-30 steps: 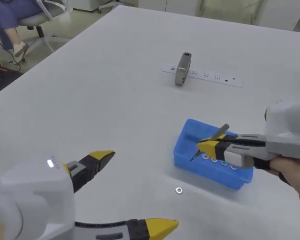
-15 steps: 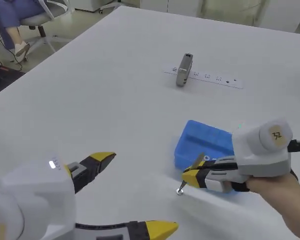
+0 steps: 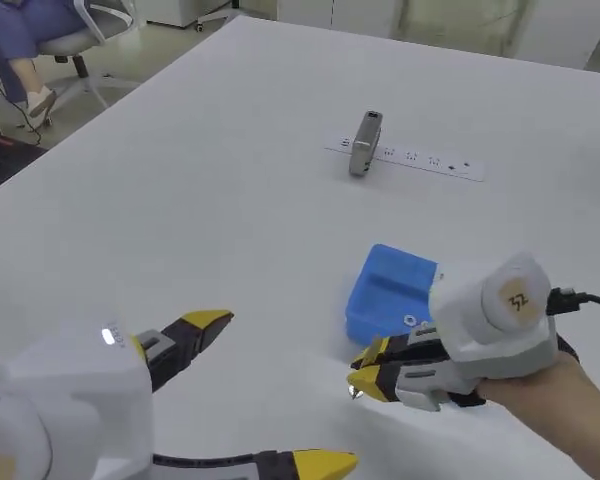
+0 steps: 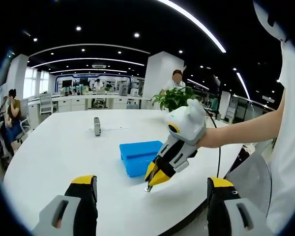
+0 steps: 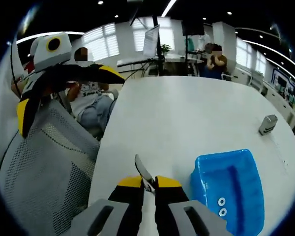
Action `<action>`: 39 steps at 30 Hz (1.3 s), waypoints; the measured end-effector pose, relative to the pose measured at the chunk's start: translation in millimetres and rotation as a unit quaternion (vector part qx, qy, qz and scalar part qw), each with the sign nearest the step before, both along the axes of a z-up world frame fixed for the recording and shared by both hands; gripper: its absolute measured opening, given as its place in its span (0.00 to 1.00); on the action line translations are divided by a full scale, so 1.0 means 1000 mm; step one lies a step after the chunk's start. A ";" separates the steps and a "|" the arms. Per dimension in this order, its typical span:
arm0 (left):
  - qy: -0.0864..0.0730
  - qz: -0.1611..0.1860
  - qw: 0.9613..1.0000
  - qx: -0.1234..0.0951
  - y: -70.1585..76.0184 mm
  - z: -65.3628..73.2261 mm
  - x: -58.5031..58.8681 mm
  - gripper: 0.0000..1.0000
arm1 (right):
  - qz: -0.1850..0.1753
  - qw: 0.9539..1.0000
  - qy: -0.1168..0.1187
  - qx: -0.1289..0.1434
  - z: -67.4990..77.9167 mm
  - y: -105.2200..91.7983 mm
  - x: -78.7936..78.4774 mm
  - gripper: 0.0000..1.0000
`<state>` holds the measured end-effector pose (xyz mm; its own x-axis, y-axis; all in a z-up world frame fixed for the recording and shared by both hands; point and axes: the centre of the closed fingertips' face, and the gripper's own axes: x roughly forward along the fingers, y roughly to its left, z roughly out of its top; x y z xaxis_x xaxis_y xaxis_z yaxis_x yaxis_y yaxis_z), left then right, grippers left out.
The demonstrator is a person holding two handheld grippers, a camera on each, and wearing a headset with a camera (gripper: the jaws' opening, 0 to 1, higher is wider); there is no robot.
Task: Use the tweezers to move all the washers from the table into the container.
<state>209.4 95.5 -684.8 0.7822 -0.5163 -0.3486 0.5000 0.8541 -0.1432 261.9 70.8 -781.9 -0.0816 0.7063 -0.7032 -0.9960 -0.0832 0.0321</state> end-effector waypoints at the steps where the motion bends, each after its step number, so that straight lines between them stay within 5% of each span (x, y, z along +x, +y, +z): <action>1: 0.000 0.000 1.000 0.000 0.000 0.000 0.000 0.95 | 0.010 1.000 -0.009 -0.004 0.000 0.000 -0.001 0.04; 11: -0.001 0.008 1.000 0.000 0.006 0.000 -0.001 0.94 | -0.014 1.000 -0.022 0.003 0.008 -0.003 0.007 0.03; 20: 0.000 0.004 1.000 0.000 0.004 -0.001 -0.001 0.94 | -0.048 0.997 -0.038 0.049 0.062 -0.003 0.030 0.03; 26: 0.000 0.001 1.000 0.000 0.001 0.000 -0.001 0.94 | -0.103 0.989 -0.032 0.099 0.096 0.001 0.063 0.03; 34: 0.001 0.011 1.000 -0.002 0.009 -0.001 -0.003 0.94 | -0.203 0.976 -0.005 0.083 0.080 -0.019 0.117 0.03; 38: 0.003 0.014 1.000 -0.003 0.011 -0.002 -0.003 0.94 | -0.244 0.966 0.040 0.080 0.062 -0.023 0.129 0.03; 39: 0.004 0.014 1.000 -0.003 0.011 -0.002 -0.003 0.94 | -0.241 0.966 0.045 0.079 0.056 -0.022 0.130 0.03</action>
<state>206.5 106.7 -687.2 0.7939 -0.4964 -0.3511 0.4748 0.8669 -0.1518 392.0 48.9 -725.6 0.2274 0.7755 -0.5890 -0.9142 0.3784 0.1453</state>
